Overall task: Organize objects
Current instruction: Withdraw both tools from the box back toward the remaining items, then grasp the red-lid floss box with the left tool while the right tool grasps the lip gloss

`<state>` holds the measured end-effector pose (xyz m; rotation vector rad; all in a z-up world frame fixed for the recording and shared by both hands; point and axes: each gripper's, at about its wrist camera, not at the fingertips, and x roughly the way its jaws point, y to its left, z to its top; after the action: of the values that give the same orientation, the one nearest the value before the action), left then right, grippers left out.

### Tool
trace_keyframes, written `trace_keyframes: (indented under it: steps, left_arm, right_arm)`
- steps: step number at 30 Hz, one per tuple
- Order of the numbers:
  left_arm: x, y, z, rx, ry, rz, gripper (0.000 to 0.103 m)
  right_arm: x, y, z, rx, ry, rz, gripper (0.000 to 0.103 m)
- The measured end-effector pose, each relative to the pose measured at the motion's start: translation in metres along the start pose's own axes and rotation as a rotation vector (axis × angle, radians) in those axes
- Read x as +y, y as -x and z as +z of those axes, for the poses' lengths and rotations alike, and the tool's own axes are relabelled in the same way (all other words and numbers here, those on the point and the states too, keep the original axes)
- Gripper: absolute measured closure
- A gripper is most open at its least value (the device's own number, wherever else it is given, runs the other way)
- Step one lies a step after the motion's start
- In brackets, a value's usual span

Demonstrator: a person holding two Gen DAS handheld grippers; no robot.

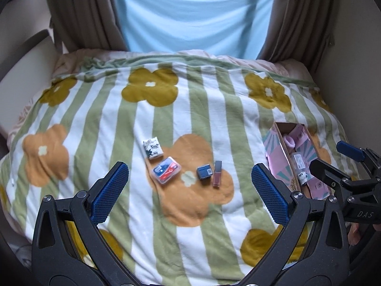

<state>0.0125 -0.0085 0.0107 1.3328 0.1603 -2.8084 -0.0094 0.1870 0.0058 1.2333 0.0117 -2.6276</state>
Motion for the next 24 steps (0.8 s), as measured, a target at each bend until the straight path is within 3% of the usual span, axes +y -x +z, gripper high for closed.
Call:
trace_keyframes:
  steps: [14,24]
  left_arm:
    - [0.037,-0.036,0.002,0.049,-0.014,-0.005,0.0]
    - [0.057,-0.132,-0.016,0.086,-0.147,-0.084,0.0]
  right_arm:
    - [0.011,-0.034,0.002,0.036,-0.037,-0.034,0.004]
    - [0.026,-0.113,-0.026,0.047,-0.06,-0.107,0.013]
